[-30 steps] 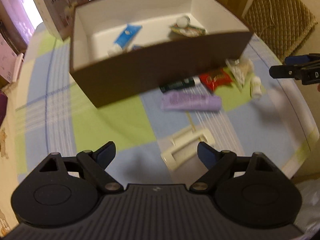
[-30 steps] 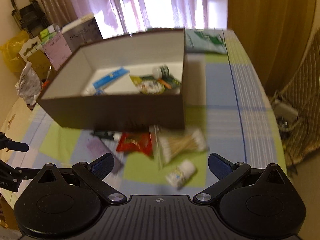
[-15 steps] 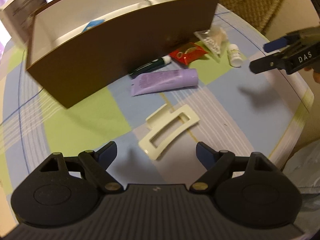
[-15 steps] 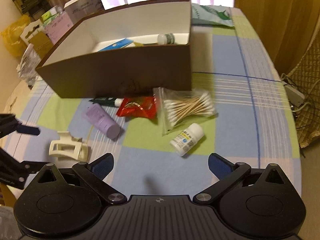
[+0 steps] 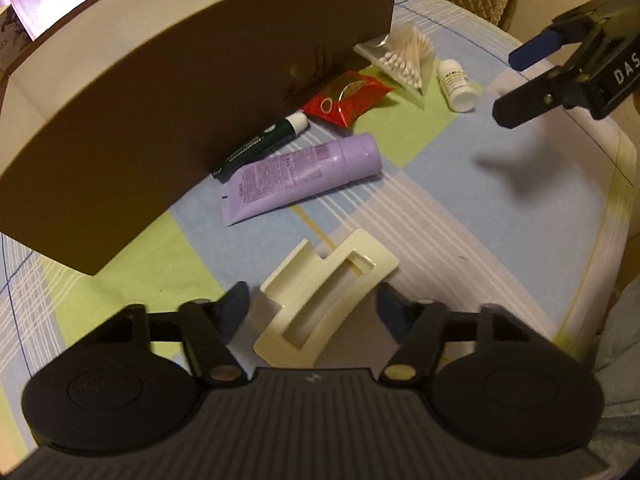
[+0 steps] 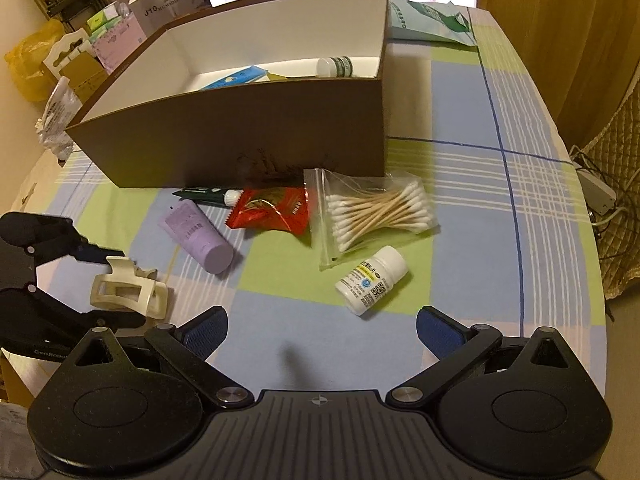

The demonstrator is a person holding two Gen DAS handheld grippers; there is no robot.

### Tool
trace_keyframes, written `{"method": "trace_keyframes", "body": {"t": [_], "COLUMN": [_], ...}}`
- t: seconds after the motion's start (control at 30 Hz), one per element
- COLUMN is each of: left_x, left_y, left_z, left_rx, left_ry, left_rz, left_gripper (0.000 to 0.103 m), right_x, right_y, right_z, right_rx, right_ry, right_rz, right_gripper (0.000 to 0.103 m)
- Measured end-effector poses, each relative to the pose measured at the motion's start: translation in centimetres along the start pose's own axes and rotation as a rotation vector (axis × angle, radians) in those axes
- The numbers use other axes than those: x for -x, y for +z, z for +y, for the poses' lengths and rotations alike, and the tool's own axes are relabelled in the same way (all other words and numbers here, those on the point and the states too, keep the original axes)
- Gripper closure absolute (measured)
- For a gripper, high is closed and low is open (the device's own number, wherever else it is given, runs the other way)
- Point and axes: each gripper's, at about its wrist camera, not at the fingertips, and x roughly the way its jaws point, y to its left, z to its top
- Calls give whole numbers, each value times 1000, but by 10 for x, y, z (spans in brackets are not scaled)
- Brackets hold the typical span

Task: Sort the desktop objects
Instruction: 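Grasp the cream hair clip with the left tool while the right tool grasps the white pill bottle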

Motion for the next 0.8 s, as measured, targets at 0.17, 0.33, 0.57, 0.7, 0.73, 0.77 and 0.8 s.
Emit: {"method": "trace_keyframes", "body": {"t": [0.17, 0.33, 0.57, 0.7, 0.73, 0.77, 0.8], "left_x": [4, 16, 10, 2, 2, 2, 2], "left_y": [-12, -23, -11, -5, -5, -5, -5], "left_z": [4, 4, 2, 1, 1, 1, 1], "left_rx": [48, 87, 66, 63, 62, 60, 58], "left_ry": [-14, 1, 24, 17, 15, 14, 13], "left_rz": [25, 40, 9, 10, 9, 8, 7], "left_gripper": [70, 67, 49, 57, 61, 62, 62], "right_x": [-4, -8, -11, -11, -10, -11, -11], "right_y": [-3, -4, 0, 1, 1, 1, 1], "right_z": [-6, -8, -7, -8, -8, -9, -9], "right_rx": [-12, -20, -5, 1, 1, 3, 6], "right_ry": [0, 8, 9, 9, 10, 13, 16], "right_rz": [13, 22, 19, 12, 9, 6, 3], "right_gripper": [0, 0, 0, 0, 0, 0, 0]}}
